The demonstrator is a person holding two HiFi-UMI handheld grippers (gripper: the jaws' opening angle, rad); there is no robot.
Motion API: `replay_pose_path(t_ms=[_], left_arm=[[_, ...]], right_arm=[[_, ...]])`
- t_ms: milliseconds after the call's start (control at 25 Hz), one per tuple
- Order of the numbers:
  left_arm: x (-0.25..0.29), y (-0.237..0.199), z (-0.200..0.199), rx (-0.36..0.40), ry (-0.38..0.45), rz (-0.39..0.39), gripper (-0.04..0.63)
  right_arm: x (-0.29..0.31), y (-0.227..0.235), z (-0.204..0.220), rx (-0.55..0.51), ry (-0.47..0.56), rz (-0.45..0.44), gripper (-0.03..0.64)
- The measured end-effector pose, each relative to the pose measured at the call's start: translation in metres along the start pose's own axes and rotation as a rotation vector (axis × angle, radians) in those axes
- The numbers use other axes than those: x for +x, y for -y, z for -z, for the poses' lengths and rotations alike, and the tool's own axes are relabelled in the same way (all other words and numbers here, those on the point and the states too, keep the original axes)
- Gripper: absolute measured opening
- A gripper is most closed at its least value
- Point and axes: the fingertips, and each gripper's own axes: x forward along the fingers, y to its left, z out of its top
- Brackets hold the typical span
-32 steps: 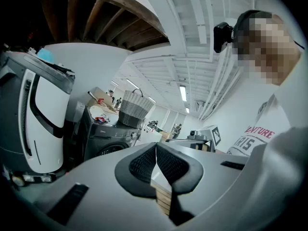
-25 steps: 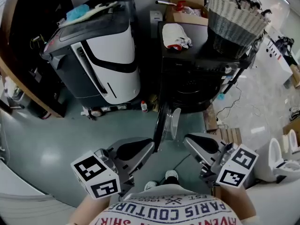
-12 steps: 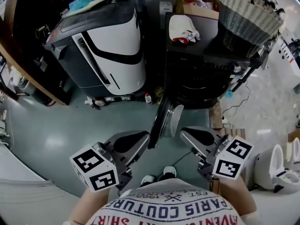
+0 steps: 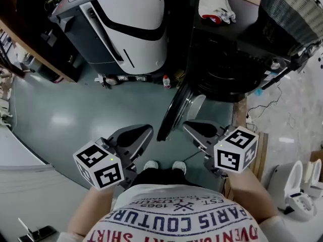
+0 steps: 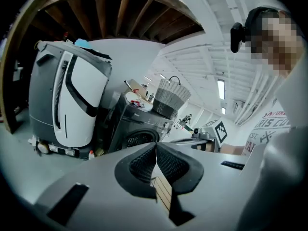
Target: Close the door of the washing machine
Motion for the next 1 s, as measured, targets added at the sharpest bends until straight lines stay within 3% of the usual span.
replay_pose_path(t_ms=[320, 560, 720, 1000], left_arm=[[-0.006, -0.071, 0.038, -0.110, -0.031, -0.062, 0.028], [-0.009, -0.144, 0.049, -0.108, -0.100, -0.099, 0.028], [-0.006, -0.185, 0.051, -0.188, -0.106, -0.093, 0.028], [0.003, -0.218, 0.058, -0.230, -0.166, -0.085, 0.028]], right_arm=[[0.065, 0.033, 0.048, 0.063, -0.148, 0.056, 0.021], [0.120, 0.058, 0.069, 0.150, -0.198, 0.098, 0.021], [0.150, 0.075, 0.082, 0.214, -0.232, 0.137, 0.021], [0.177, 0.091, 0.104, 0.196, -0.306, 0.217, 0.021]])
